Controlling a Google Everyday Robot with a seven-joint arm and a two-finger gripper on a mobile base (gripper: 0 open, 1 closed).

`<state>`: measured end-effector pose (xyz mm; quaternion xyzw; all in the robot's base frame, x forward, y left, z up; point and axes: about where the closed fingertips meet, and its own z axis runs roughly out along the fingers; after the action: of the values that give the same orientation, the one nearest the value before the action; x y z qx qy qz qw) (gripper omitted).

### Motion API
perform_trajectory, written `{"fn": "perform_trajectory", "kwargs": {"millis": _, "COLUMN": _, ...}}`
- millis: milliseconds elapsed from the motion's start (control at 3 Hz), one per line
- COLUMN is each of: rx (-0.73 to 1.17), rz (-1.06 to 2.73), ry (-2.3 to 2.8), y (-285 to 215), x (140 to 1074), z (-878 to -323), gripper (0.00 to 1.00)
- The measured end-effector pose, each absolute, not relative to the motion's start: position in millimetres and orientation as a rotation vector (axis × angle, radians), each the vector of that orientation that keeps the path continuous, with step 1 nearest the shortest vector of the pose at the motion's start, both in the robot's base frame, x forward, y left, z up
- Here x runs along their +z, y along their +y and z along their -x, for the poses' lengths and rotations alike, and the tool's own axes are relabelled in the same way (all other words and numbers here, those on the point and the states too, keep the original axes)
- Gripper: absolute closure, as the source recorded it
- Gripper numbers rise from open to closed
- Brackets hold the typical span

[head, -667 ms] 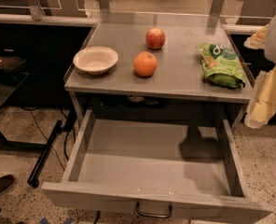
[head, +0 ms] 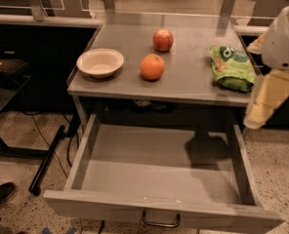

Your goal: Place green rice chip bag into top drawer

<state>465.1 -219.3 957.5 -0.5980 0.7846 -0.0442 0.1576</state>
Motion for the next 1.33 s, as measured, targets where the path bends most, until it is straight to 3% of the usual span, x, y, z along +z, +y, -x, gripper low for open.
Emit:
{"fn": "perform_trajectory", "kwargs": {"millis": 667, "rx": -0.143, "rz": 1.766, "ry": 2.288, "y": -223.2, "x": 901.3, "z": -543.9, "gripper": 0.0}}
{"fn": "perform_trajectory", "kwargs": {"millis": 1333, "rx": -0.175, "rz": 1.749, "ry": 2.296, "y": -228.1, "x": 898.0, "z": -556.4, "gripper": 0.0}}
